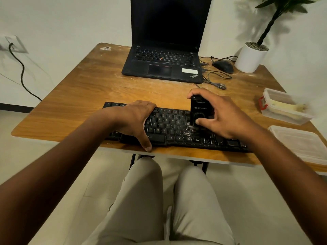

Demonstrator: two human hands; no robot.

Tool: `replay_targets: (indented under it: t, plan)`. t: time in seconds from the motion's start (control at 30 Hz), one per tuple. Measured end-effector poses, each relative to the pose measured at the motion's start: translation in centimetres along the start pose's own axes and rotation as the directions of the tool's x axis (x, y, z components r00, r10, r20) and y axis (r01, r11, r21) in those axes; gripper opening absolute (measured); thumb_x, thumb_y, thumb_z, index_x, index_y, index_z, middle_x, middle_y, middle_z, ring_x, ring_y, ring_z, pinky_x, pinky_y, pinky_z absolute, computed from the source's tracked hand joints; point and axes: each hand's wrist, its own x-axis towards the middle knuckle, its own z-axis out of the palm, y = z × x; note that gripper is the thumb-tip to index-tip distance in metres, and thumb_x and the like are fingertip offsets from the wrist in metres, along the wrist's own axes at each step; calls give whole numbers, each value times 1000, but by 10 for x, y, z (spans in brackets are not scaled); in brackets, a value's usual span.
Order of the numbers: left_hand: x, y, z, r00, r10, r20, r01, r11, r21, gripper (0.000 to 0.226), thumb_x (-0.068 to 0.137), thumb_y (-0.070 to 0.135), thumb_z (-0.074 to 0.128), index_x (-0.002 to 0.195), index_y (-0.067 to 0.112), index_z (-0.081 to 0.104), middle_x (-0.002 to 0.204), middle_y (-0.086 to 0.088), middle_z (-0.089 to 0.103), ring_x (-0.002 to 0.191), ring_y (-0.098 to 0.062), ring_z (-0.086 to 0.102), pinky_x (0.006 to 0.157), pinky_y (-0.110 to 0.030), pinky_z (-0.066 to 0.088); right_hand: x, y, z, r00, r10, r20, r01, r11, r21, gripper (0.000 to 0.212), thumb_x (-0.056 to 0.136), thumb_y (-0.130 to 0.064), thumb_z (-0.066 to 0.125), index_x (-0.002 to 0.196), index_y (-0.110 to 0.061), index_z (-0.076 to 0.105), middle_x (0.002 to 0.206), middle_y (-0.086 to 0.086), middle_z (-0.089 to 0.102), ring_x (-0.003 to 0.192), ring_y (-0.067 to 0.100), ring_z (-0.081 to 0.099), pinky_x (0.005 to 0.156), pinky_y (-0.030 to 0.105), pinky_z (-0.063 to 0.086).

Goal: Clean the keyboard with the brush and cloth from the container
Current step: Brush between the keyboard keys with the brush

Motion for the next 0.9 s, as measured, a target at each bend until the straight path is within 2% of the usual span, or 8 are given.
replay_targets:
  t: [0.1, 0.2, 0.33, 0.57, 0.67, 0.73, 0.8, 0.9]
  plan:
    - [-1, 1, 0, 1000, -1, -7, 1, 1000, -11, 137, 57, 49, 97, 162, 22, 12, 166, 1, 22, 152, -21, 20, 124, -40, 22, 4, -2, -8, 999, -9, -33, 7, 999, -50, 75, 85, -9, 79, 134, -53, 45, 121, -1, 60, 97, 14, 63, 65, 23, 56]
    - [-1, 0, 0, 1000, -4, -1, 4, 1000, -1, 144, 57, 52, 97, 164, 23, 5, 170, 1, 14, 156, -22, 12, 126, -39, 17, 12, -23, 14, 991, -42, -124, 60, 988, 142, 72, 85, -6, 79, 136, -46, 47, 119, -5, 57, 92, 8, 62, 55, 19, 56]
    - [-1, 0, 1, 1000, -18, 10, 18, 1000, 0, 146, 58, 53, 96, 165, 24, 1, 172, 1, 7, 158, -22, 5, 126, -39, 13, 16, -33, 51, 981, -67, -184, 125, 936, 329, 66, 83, -4, 79, 128, -42, 51, 114, -10, 58, 101, 10, 63, 74, 31, 64]
    - [-1, 0, 0, 1000, -8, -1, 8, 1000, -8, 142, 58, 50, 97, 164, 22, 7, 169, 1, 15, 155, -21, 13, 125, -39, 17, 3, -20, 5, 994, -62, 90, 67, 996, -54, 68, 89, -8, 75, 131, -52, 44, 104, -17, 56, 82, 7, 61, 57, 25, 56]
    - [-2, 0, 0, 1000, -6, -12, 6, 1000, -1, 142, 58, 49, 97, 164, 21, 7, 169, 1, 15, 155, -21, 13, 125, -38, 17, 12, -33, 1, 993, -75, 92, 91, 978, -186, 71, 90, -8, 74, 134, -53, 42, 97, -19, 51, 80, 3, 56, 58, 24, 51]
    - [-2, 0, 0, 1000, -12, -10, 12, 1000, -8, 143, 58, 50, 97, 164, 23, 5, 170, 2, 14, 156, -21, 12, 125, -38, 16, 18, -41, 11, 994, -109, -2, 108, 989, -97, 71, 88, -10, 76, 134, -54, 42, 106, -12, 57, 84, 2, 58, 60, 22, 54]
    - [0, -1, 1, 1000, -13, -15, 12, 1000, -21, 143, 56, 51, 97, 164, 25, 7, 169, 2, 17, 155, -21, 14, 125, -40, 18, 21, -44, 30, 988, -114, -106, 126, 985, 121, 69, 86, -10, 79, 131, -50, 45, 111, -9, 61, 84, 2, 61, 58, 19, 54]
    - [0, -1, 1, 1000, -12, -9, 12, 1000, -22, 143, 57, 50, 97, 164, 25, 5, 170, 2, 14, 156, -22, 11, 126, -41, 17, 16, -36, 53, 981, -67, -182, 116, 954, 276, 66, 84, -6, 80, 129, -43, 48, 113, -11, 60, 97, 6, 63, 72, 27, 62]
